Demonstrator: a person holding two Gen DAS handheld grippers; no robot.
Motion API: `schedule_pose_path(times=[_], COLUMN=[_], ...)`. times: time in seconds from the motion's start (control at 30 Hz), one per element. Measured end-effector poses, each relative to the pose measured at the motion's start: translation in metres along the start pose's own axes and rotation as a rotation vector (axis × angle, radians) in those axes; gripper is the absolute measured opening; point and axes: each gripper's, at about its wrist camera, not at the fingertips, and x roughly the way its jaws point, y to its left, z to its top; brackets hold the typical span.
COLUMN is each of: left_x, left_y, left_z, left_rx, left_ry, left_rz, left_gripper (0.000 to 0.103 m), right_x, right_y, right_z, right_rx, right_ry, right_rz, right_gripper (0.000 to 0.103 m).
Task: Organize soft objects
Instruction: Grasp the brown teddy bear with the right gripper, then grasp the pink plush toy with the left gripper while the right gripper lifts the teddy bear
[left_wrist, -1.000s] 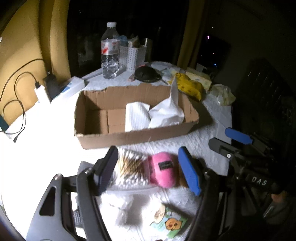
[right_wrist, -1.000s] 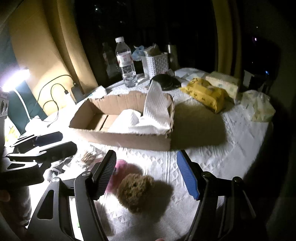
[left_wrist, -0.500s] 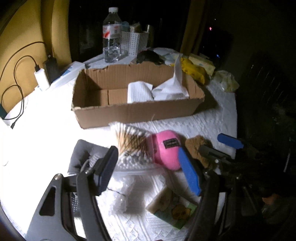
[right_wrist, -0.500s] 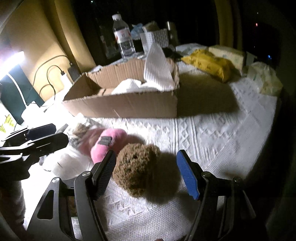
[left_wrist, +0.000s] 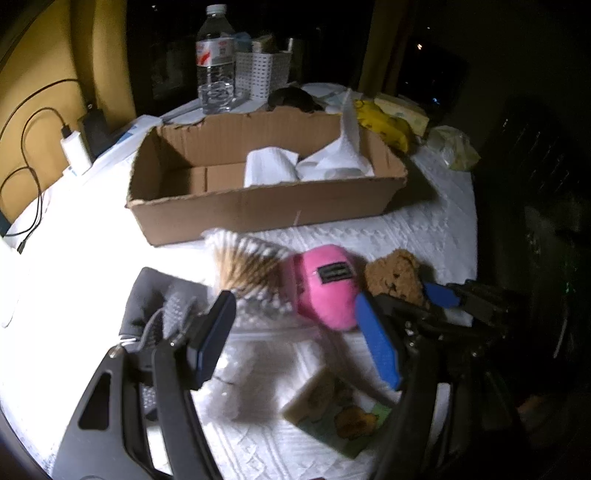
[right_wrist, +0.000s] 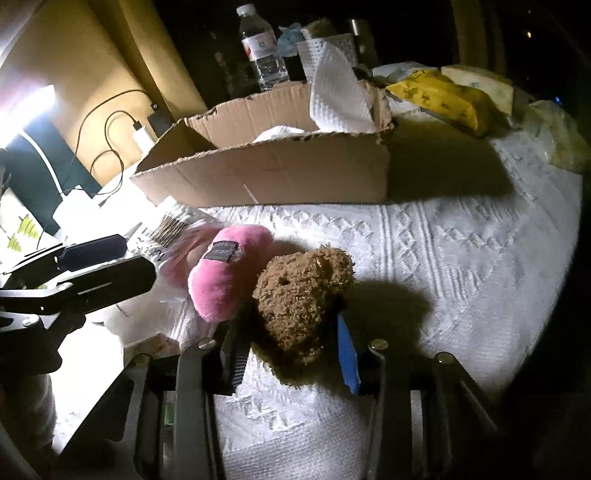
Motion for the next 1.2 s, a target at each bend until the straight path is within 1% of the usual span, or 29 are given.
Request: schedule_pose_path(times=[0.3,0.47,0.63,0.83,0.87,0.9,0.93,1.0,1.07,1.2], left_x=[0.02,0.034,0.053,0.065,0.067,0.068,0.069,0.071,0.07,0.062], left_y=[-0.034,-0.045,-0.046,-0.044,-0.045,-0.045,-0.045,-0.043,-0.04,-0.037], left_z=[0.005,0.006,0.007,0.008,0.008,0.008,0.007,0.007,0.008,0.009], left_rx=[0.079,0.117,0.113,0.124,0.132,0.139,0.149,0.155,0.153,0.139], left_ry=[0.021,0.036,0.078,0.087,0.087,0.084,0.082,0.08,0.077,0.064], left_rz=[-0.01,-0.018,0.005,0.045,0.062,0.078,0.099,0.113,0.109,0.073], left_gripper=[0.069,0.069,0.069,0.068,0.064,0.056,0.054,0.04,0.037,0.033], right_x=[-0.021,-0.028,-0.031,-0.029,-0.029,-0.029,-0.029,-0.029,-0.03,-0.033], right_y=[-0.032,-0.051,-0.063,-0.069,-0.069,-0.069,-0.069,-0.069,-0.069,-0.065], right_z=[0.002,-0.001,-0.003,-0.004,-0.004,-0.004,-0.004,-0.004,-0.003,-0.001], right_rx=[0.039,0.065,0.082,0.092,0.093,0.092,0.091,0.092,0.094,0.088], right_ry=[-0.046,-0.059,-0.065,-0.064,-0.064,-0.064,-0.064,-0.064,-0.066,-0.07], right_rz=[-0.029,-0.028,-0.023,-0.018,-0.018,-0.016,-0.016,-0.016,-0.019,-0.025], right_gripper=[0.042,0.042,0.042,0.042,0.042,0.042,0.042,0.042,0.042,0.042])
